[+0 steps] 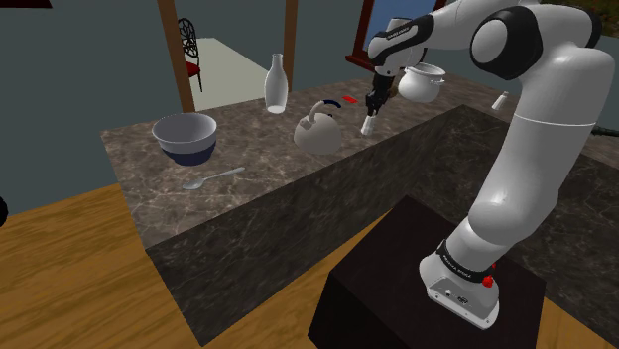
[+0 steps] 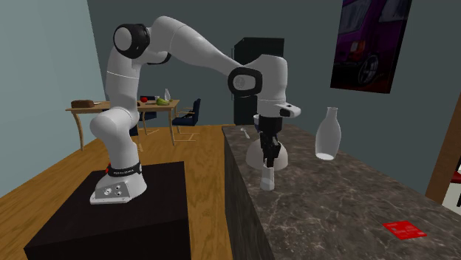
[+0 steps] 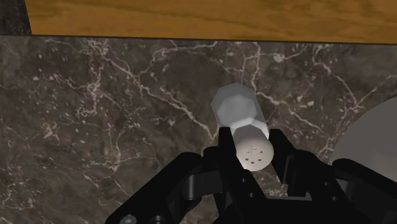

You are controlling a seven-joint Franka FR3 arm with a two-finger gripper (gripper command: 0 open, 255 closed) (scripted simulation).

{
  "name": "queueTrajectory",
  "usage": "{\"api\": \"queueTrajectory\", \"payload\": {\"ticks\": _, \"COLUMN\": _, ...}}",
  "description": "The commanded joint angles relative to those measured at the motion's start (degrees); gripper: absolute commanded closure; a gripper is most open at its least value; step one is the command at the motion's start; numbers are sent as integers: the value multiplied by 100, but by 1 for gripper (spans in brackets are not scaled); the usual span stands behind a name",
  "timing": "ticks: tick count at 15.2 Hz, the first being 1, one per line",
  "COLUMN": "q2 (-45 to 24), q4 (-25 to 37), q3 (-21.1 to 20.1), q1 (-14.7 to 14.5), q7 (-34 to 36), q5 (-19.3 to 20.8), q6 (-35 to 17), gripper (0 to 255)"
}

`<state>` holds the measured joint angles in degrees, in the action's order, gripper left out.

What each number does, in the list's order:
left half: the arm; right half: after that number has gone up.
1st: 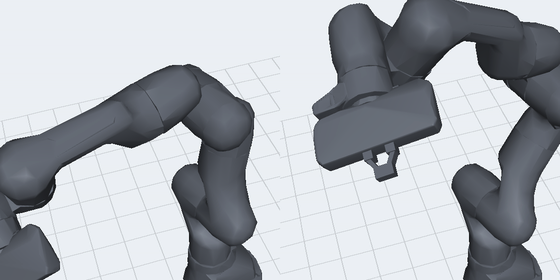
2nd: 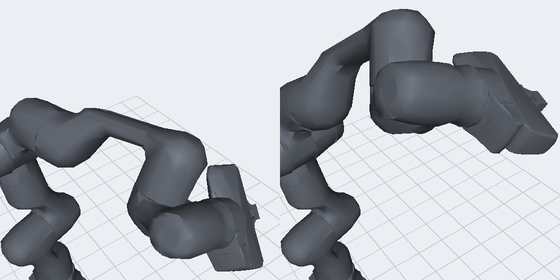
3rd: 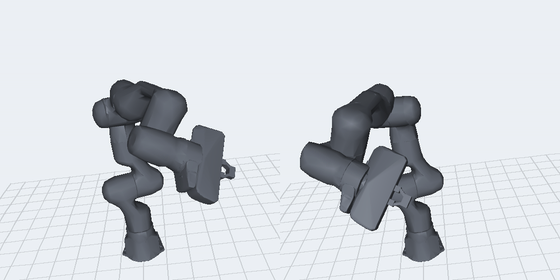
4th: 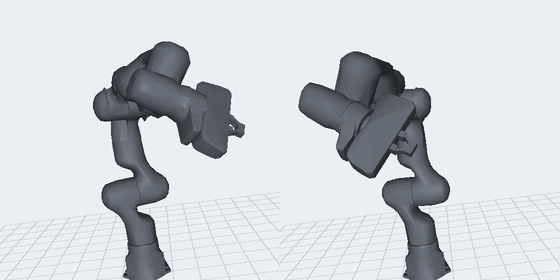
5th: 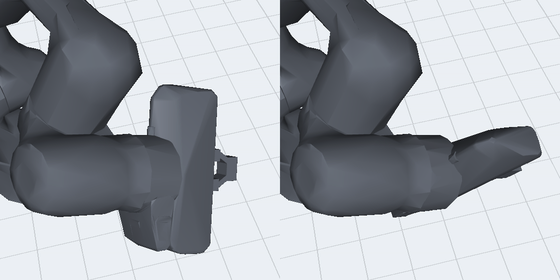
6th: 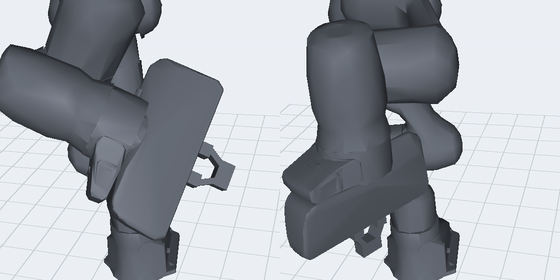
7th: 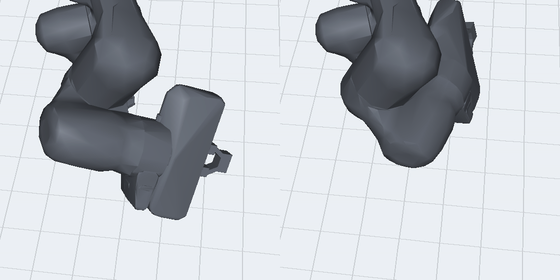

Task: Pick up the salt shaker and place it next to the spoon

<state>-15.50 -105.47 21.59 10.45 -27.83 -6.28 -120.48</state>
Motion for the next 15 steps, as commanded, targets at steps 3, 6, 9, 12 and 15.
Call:
{"api": "queueTrajectory", "payload": {"ticks": 3, "q2": 110, "q4": 166, "q3": 17, "q1": -13, "q7": 37, "q5": 57, "q6": 268, "gripper": 255}}
{"api": "queueTrajectory", "payload": {"ticks": 6, "q2": 184, "q4": 306, "q3": 28, "q1": -19, "q7": 62, "q5": 94, "q6": 476, "gripper": 255}}
{"api": "queueTrajectory", "payload": {"ticks": 9, "q2": 247, "q4": 458, "q3": 38, "q1": -24, "q7": 82, "q5": 126, "q6": 687, "gripper": 255}}
{"api": "queueTrajectory", "payload": {"ticks": 12, "q2": 300, "q4": 624, "q3": 45, "q1": -26, "q7": 100, "q5": 153, "q6": 902, "gripper": 255}}
{"api": "queueTrajectory", "payload": {"ticks": 15, "q2": 342, "q4": 803, "q3": 52, "q1": -26, "q7": 114, "q5": 174, "q6": 1119, "gripper": 255}}
